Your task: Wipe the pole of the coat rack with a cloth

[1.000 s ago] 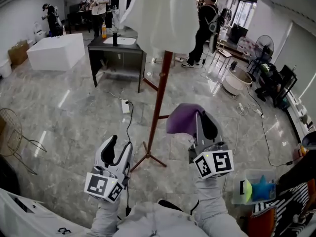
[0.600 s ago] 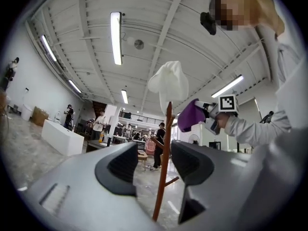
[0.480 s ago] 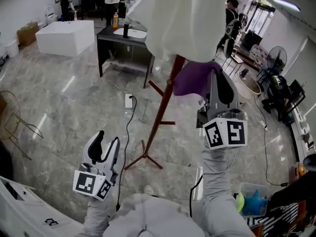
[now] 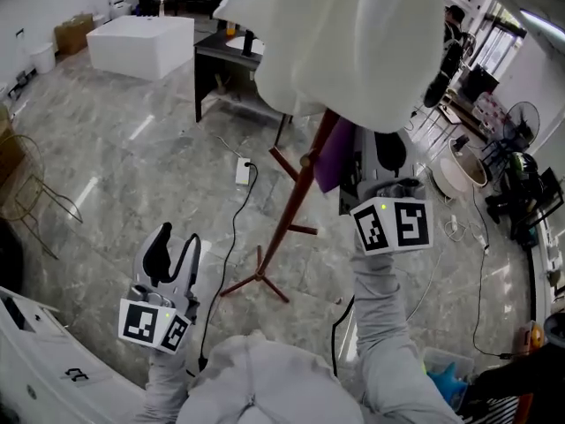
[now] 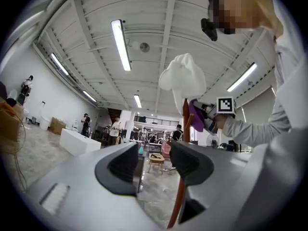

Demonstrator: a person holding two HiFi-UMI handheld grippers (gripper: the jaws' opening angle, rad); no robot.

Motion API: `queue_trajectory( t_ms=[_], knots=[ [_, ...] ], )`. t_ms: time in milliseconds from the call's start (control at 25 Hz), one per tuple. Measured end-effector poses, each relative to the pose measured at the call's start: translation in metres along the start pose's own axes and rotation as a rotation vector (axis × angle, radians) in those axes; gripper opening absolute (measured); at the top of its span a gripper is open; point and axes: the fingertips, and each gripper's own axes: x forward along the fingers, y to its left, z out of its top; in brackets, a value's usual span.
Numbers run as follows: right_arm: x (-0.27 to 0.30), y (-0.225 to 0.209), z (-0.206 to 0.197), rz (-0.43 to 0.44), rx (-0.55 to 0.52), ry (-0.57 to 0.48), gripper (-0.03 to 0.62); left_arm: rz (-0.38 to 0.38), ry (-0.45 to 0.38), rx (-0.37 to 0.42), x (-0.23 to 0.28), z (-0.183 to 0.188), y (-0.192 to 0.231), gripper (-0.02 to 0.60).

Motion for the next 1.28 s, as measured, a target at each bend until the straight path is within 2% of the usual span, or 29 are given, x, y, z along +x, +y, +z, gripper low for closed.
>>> queue_trajectory(
  t_ms=[280, 440, 680, 1080, 1280],
  knots=[
    [0.005, 0.023, -0.024, 0.092, 0.005, -0.023, 0.029, 0.034, -0.003, -0.003, 0.007, -0.006, 0.006, 0.233],
    [-0.004, 0.029, -0.041, 0.108, 0.006, -0.004, 0.029, 0.029, 0.017, 0.001, 0.014, -0.013, 0.002, 0.233],
    [-0.028, 0.031, -0.075, 0.067, 0.064, 0.047, 0.029, 0.021, 0.043, 0.003, 0.019, -0.018, -0.001, 0.233],
    [-0.067, 0.042, -0.148, -0.009, 0.207, 0.192, 0.029, 0.004, 0.077, -0.001, 0.023, -0.025, -0.004, 0.233],
    [-0.085, 0.049, -0.176, -0.028, 0.232, 0.268, 0.029, 0.001, 0.089, -0.002, 0.022, -0.027, -0.006, 0.233]
  ],
)
